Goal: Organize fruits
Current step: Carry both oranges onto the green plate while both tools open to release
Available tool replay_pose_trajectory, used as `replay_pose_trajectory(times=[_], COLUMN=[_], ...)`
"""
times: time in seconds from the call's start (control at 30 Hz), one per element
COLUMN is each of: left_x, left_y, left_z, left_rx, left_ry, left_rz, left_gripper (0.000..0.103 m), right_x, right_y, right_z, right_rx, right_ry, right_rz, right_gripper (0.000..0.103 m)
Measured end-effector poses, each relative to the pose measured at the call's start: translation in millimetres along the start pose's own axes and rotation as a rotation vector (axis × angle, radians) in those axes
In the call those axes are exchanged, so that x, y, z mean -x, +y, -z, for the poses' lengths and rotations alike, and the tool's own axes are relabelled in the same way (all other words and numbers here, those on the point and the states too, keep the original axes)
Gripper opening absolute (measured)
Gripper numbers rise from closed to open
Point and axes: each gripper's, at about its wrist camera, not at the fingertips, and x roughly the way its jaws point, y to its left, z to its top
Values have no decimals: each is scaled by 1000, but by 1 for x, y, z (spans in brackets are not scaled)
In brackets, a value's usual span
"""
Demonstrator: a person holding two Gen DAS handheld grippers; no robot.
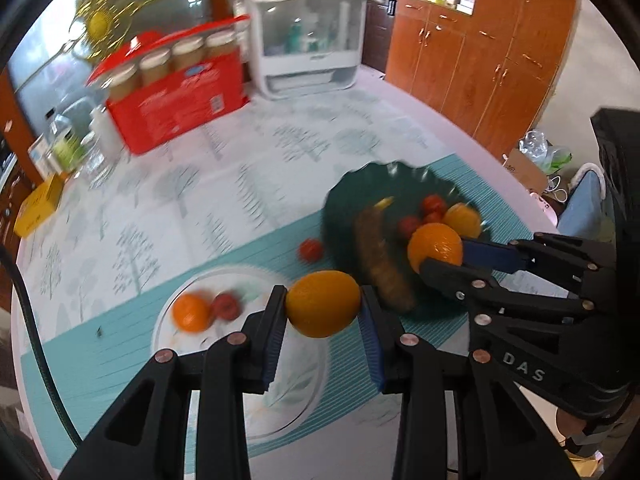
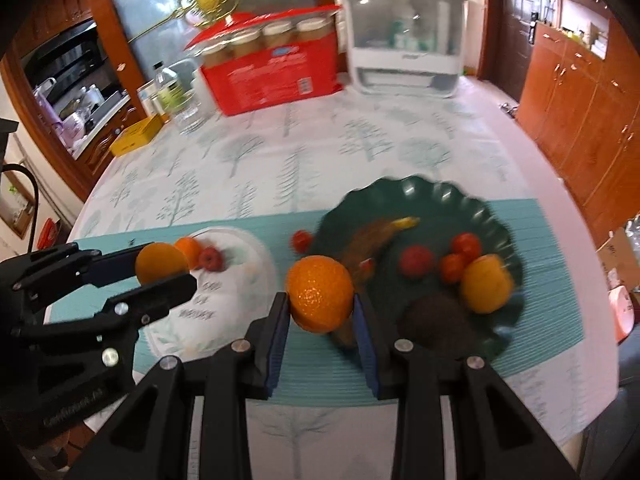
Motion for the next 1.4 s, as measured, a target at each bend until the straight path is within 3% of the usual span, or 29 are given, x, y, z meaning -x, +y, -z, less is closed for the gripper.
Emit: replay_pose_trajectory(times=[0.27,0.53,0.8,1.1,1.13,1.27,1.4], left_x=[-42,-109,-149,-152,-152,-145,-137], left_y=[-47,-58,-60,-63,-63,-64,-65], left_z=[-39,-50,-43,-46,-46,-44,-43], left_rx=[30,140,213,212,211,214,203], left_ry=[9,77,147,140,142,127,114], left_rz=[-11,-67,-99,-142,-143,-150,-160], left_gripper=[34,34,34,35,37,72,76], right_x=[-10,-52,-93,-112,-112,-113,-109], right_y=[-57,-97,-110,-104,-103,-102,-103], right_z=[-36,-60,-63,-60,-60,-58,-56], right_rx=[16,55,89,131,134,130,124], right_ry=[-17,17,77,110,112,123,121], right_rz=[49,60,31,-6,-11,-29,-30], right_gripper=[33,33,33,33,33,39,41])
